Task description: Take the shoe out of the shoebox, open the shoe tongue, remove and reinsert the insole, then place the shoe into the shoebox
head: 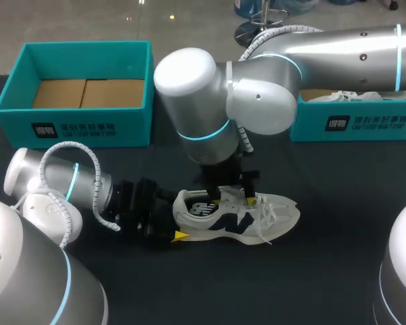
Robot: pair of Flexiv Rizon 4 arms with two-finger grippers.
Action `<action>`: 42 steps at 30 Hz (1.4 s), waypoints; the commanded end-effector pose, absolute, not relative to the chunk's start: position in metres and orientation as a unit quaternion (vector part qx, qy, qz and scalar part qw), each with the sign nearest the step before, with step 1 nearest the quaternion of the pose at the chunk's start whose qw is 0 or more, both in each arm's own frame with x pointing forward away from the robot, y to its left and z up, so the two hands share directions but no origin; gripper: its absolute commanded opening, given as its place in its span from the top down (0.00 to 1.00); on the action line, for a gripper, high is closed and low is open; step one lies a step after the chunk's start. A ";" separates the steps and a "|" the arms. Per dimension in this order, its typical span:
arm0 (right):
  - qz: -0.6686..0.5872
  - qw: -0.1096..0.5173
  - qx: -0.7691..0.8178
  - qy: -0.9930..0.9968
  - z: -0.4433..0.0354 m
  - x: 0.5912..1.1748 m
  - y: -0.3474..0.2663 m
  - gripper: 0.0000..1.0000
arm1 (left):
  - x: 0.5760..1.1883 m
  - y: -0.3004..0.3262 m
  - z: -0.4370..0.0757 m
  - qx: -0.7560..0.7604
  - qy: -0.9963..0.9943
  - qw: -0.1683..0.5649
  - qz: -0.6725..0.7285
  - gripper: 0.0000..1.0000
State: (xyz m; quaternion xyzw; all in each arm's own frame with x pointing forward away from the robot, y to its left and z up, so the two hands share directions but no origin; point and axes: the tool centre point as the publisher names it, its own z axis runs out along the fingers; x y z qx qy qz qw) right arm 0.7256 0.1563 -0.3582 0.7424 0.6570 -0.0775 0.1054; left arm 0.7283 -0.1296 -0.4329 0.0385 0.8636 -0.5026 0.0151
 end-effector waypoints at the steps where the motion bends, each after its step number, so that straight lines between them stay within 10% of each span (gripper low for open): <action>1: -0.066 0.114 0.761 0.635 -0.345 0.717 0.144 1.00 | 0.729 -0.130 -0.436 0.039 0.864 0.015 -0.501 1.00; 14: -0.056 0.123 0.791 0.597 -0.311 0.702 0.107 1.00 | 0.729 -0.130 -0.436 0.039 0.864 0.015 -0.501 1.00; 15: -0.058 0.120 0.788 0.601 -0.311 0.703 0.110 0.97 | 0.729 -0.130 -0.436 0.039 0.864 0.015 -0.501 1.00; 17: -0.051 0.116 0.784 0.608 -0.311 0.705 0.116 0.58 | 0.729 -0.130 -0.436 0.039 0.864 0.015 -0.501 1.00; 24: -0.036 0.098 0.777 0.621 -0.316 0.709 0.131 0.45 | 0.729 -0.130 -0.436 0.039 0.864 0.015 -0.501 1.00; 26: -0.027 0.092 0.778 0.621 -0.318 0.709 0.131 0.62 | 0.729 -0.130 -0.436 0.039 0.864 0.015 -0.501 1.00; 27: -0.027 0.092 0.780 0.619 -0.319 0.709 0.129 1.00 | 0.729 -0.130 -0.436 0.039 0.864 0.015 -0.501 1.00; 42: -0.024 0.086 0.813 0.575 -0.312 0.703 0.081 1.00 | 0.729 -0.130 -0.436 0.039 0.864 0.015 -0.501 1.00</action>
